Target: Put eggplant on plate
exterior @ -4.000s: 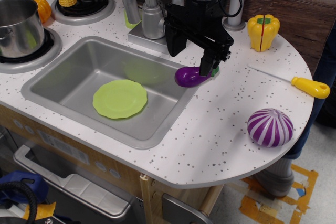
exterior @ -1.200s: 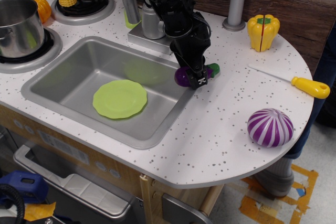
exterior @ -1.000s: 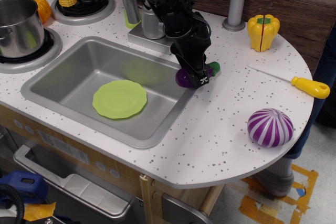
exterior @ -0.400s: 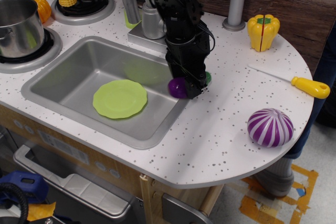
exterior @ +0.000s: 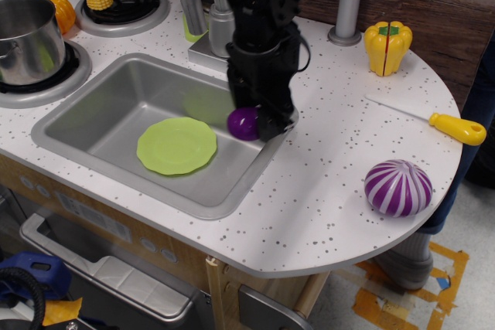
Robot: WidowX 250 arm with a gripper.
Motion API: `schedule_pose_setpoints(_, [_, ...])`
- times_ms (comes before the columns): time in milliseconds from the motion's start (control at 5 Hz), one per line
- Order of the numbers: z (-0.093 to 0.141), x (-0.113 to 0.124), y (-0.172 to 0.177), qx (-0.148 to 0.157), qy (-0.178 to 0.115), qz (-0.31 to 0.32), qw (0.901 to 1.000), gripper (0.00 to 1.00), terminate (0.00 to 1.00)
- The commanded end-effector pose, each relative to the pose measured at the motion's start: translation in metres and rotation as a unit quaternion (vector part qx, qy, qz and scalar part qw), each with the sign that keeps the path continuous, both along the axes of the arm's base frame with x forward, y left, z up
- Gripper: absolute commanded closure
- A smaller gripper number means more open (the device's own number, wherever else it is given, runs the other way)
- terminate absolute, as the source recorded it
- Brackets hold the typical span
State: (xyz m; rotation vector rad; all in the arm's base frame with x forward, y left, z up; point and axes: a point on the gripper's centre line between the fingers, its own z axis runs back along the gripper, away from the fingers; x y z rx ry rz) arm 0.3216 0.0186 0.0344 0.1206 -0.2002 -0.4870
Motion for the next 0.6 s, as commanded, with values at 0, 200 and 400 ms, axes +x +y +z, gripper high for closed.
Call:
schedule_pose_setpoints(0, [0.018,-0.002,0.03,0.016,-0.043,0.011,0.9989,1.0,0.0])
schedule_pose_setpoints(200, [0.001,0.001,0.055,0.034,-0.077,0.001,0.9965,1.0,0.0])
schedule_pose_setpoints(400, [-0.02,0.009,0.075,0.036,-0.102,-0.007,0.9941,1.0,1.0])
